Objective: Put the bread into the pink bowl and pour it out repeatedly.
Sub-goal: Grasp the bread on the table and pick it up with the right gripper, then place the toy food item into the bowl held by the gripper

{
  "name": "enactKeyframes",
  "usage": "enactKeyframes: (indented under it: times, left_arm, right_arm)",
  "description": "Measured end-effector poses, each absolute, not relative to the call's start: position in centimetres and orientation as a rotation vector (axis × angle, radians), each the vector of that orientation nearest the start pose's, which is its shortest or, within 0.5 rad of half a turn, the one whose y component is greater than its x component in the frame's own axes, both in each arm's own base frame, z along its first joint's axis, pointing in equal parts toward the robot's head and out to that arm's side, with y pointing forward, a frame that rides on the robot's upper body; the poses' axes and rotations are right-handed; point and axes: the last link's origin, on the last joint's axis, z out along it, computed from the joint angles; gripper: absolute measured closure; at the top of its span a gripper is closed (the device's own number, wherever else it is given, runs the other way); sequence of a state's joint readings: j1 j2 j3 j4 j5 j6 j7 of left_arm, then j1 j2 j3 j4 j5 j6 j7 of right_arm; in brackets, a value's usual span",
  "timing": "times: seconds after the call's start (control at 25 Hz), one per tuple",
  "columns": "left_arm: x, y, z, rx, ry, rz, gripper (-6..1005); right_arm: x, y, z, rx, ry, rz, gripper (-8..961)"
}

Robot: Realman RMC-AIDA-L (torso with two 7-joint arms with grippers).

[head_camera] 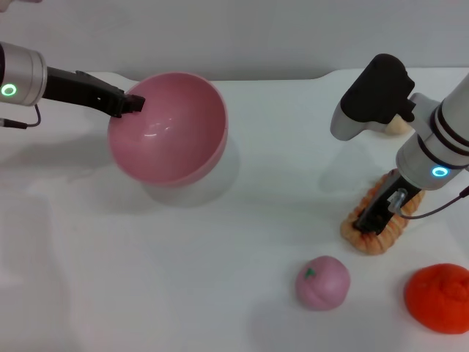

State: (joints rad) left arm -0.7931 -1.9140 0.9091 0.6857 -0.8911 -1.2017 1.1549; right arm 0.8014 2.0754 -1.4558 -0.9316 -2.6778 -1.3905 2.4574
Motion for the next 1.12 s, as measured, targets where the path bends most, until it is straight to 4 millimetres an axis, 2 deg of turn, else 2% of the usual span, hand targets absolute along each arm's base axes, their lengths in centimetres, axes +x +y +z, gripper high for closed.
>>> enactKeyframes:
  times: [0.72, 0.88, 1.12]
  left_arm:
    - [-22.9, 44.0, 4.9, -2.524, -0.891, -0.12, 958]
    - [-22.9, 44.0, 4.9, -2.525, -0.891, -0.121, 958]
    - [-22.9, 43.9, 4.7, -2.53, -0.894, -0.122, 958]
  right_arm:
    - [17.7, 39.2, -1.9, -2.536, 0.718, -0.54, 858]
    - [16.5, 39.9, -0.6, -2.506, 0.69, -0.46, 860]
    - [13.5, 40.7, 1.6, -2.45, 0.575, -0.342, 862]
